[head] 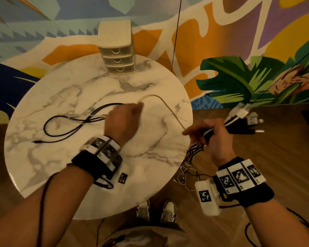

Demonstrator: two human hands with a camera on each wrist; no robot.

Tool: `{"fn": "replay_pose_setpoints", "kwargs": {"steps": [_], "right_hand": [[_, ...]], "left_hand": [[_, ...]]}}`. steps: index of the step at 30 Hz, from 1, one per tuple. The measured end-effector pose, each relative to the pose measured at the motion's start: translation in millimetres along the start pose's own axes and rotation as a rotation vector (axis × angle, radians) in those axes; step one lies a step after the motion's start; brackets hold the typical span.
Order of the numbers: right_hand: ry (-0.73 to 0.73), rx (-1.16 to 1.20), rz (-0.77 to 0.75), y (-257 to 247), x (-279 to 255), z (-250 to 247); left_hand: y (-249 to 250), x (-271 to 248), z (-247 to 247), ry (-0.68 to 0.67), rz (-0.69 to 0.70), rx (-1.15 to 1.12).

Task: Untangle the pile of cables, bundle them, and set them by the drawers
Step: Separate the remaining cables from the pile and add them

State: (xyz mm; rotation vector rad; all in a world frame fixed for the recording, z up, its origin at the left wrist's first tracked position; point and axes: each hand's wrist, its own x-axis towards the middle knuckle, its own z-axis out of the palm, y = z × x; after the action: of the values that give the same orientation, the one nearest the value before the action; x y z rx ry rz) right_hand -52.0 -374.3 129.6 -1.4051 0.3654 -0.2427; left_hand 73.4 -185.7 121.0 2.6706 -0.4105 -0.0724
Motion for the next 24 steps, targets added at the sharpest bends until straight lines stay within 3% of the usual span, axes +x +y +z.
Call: {"fn": "replay_pose_setpoints", "kwargs": {"steps": [3, 7, 9, 11, 14, 17, 19, 22, 24], "right_hand": [[-0.197, -0.168, 0.084, 15, -5, 8], [-0.087, -0.408, 0.3, 33, -6, 16], [-0.043, -0.364, 0.367, 37, -7, 17], [-0.008, -0.27, 0.367, 40, -6, 16], [0.016, -0.268, 0.287, 36, -4, 12], [0.067, -0.269, 0.231, 25, 2, 0], [0.09, -0.274, 0.225, 20, 4, -6], [0.14, -0.269, 0.208, 18, 6, -7], [0.195, -0.234, 0.193, 17, 10, -5]], "left_hand": [[47, -29, 10, -0.165, 0.187, 0.288], [67, -56, 20, -0.139, 0.421, 0.382], [65, -63, 28, -0.161, 0.498, 0.367], [64, -68, 35, -0.229, 0.528, 0.208], [40, -72, 57, -0.399, 0.305, -0.113], [-20, -67, 69, -0.645, -0.16, -0.401], [-50, -50, 56, -0.549, -0.18, -0.338], [-60, -5, 19, -0.115, -0.057, -0.291], [-59, 12, 7, 0.02, -0.02, -0.39]]}}
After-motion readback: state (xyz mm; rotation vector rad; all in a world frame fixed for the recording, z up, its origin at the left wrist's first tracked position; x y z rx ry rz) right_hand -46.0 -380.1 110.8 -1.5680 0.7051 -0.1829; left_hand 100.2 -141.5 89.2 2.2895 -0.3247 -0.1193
